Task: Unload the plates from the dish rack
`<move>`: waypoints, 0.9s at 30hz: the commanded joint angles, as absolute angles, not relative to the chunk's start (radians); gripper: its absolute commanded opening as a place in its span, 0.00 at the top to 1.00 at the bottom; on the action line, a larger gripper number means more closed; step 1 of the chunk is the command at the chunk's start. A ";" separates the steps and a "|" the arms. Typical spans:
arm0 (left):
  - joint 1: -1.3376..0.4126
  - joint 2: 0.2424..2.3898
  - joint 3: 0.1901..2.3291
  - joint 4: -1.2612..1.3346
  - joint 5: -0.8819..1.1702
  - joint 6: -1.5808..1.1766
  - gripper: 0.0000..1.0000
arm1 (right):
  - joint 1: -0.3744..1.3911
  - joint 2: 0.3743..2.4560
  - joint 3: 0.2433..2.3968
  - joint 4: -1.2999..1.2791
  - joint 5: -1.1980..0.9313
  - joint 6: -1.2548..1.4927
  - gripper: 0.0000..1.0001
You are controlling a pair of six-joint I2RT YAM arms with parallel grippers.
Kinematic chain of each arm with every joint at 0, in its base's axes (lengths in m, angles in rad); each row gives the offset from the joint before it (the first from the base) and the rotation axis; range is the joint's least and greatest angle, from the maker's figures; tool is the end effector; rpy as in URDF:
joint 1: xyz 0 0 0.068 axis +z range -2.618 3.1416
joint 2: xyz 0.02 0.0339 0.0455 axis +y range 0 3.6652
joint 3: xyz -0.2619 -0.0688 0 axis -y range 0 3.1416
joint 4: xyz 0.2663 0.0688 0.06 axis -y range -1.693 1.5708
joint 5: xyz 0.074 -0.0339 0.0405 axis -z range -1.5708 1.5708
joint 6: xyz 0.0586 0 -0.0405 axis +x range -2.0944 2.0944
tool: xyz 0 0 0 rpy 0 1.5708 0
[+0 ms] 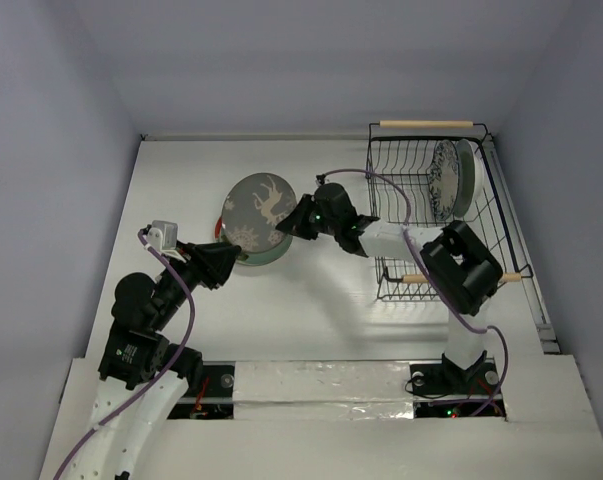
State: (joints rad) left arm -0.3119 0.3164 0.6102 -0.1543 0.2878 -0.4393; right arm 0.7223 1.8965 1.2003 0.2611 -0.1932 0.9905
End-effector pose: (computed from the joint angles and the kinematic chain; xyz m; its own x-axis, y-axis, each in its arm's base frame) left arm 0.1258 -0.0580 0.3476 -0.1192 -0.3901 -0.9130 0.5647 0.7297 -0.3855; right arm 0.3421 0.3164 0.1815 -0.8252 0.3667 -0.4295 -0.1629 0.5736 0.8028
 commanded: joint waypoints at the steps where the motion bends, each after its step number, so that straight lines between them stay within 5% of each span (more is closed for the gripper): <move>1: -0.305 0.307 0.617 -0.106 0.295 -0.436 0.64 | 0.747 1.891 1.243 0.535 -0.206 1.074 0.95; 11: -0.305 0.305 0.615 -0.104 0.295 -0.436 0.64 | 0.767 1.942 1.180 0.586 -0.235 1.124 0.85; 20: -0.305 0.307 0.614 -0.104 0.296 -0.437 0.64 | 0.785 1.953 1.144 0.584 -0.261 1.129 0.65; 27: -0.305 0.305 0.615 -0.104 0.295 -0.436 0.64 | 0.796 1.921 1.144 0.429 -0.261 1.053 0.28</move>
